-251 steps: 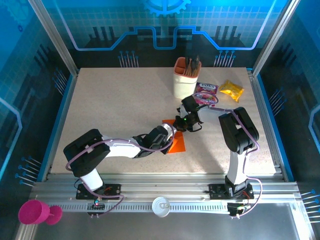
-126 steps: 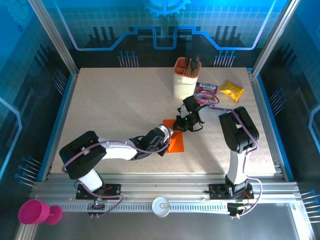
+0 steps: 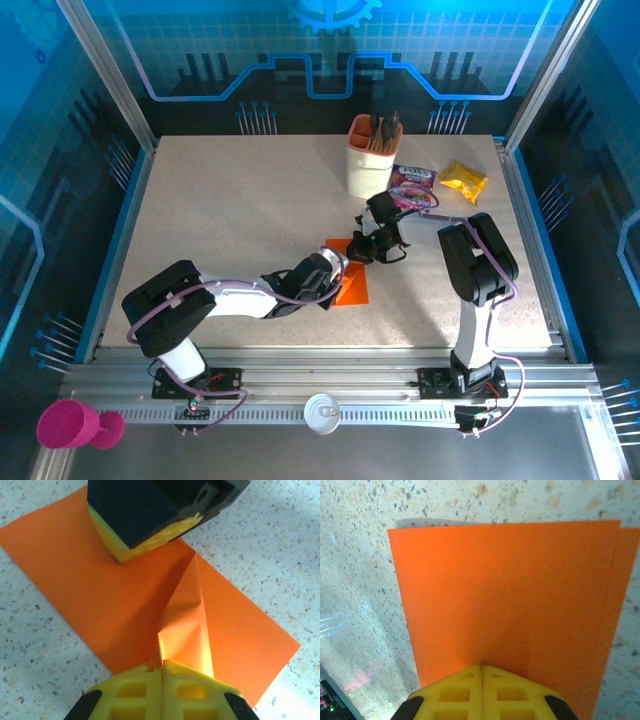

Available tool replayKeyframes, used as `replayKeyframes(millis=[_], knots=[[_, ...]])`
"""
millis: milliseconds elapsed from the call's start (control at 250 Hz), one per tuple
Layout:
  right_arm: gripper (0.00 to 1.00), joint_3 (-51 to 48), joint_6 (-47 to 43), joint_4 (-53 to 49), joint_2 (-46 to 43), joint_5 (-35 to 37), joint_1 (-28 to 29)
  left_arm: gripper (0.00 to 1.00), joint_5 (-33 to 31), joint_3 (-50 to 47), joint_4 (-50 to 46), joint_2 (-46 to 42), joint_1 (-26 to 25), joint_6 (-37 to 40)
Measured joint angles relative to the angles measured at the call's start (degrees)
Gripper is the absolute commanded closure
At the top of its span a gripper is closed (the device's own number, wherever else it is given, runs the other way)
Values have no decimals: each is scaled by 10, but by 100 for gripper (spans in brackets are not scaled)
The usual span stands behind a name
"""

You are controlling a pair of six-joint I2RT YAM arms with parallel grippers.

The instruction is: Fold a paper plane with a square sheet of paper (pick it up from the middle)

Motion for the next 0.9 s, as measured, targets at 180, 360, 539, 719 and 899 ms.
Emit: replayKeyframes(millis=[180,360,539,719,899], knots=[[100,-1,0,5,0,-2,0,100,13,10,0,2,0,-1],[100,-1,6,6,0,-4,0,100,29,10,0,9,0,-12],[74,1,22,-2,-7,-9,-6,100,34,10,0,9,0,-15],[52,3,42,-27,-82,0,-18,100,37,10,0,9,0,-15],[41,-25,71,-17,-194,3,-23,100,37,10,0,9,0,-15]])
